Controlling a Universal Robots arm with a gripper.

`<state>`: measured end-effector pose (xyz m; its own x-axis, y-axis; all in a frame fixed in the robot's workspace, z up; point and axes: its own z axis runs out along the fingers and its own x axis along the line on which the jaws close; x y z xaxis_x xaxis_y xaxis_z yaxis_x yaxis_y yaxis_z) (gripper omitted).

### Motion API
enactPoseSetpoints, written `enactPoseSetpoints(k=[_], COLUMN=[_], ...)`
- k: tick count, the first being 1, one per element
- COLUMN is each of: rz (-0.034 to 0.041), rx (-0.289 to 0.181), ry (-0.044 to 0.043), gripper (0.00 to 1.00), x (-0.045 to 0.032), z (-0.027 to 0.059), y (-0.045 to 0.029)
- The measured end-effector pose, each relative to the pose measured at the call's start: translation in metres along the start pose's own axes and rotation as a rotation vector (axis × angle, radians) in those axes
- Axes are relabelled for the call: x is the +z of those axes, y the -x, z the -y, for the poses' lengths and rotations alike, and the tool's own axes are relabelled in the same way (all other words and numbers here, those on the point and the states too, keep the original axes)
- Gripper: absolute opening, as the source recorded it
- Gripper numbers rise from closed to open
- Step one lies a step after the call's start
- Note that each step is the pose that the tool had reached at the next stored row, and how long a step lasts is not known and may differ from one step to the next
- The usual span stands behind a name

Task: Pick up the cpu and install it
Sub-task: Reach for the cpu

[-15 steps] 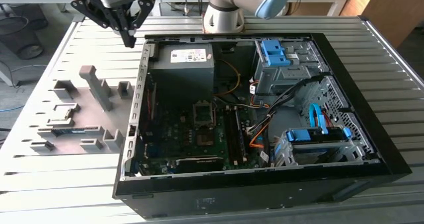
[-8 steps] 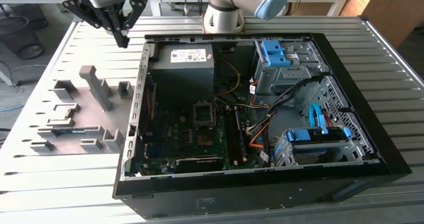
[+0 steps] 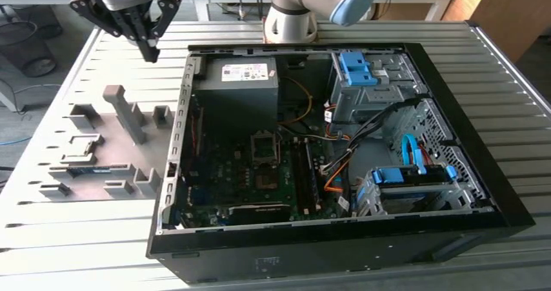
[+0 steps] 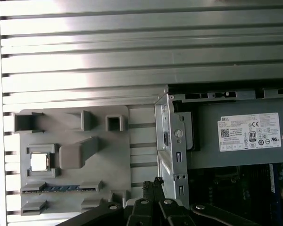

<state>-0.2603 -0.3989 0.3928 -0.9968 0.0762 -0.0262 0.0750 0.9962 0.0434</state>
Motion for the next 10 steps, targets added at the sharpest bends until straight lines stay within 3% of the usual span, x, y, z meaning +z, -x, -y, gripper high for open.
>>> enactPoseSetpoints(k=[10], rz=[0.0000], rx=[0.000], ry=[0.0000], gripper=[0.10], x=[-0.0003], z=[0.0010], y=[-0.0137])
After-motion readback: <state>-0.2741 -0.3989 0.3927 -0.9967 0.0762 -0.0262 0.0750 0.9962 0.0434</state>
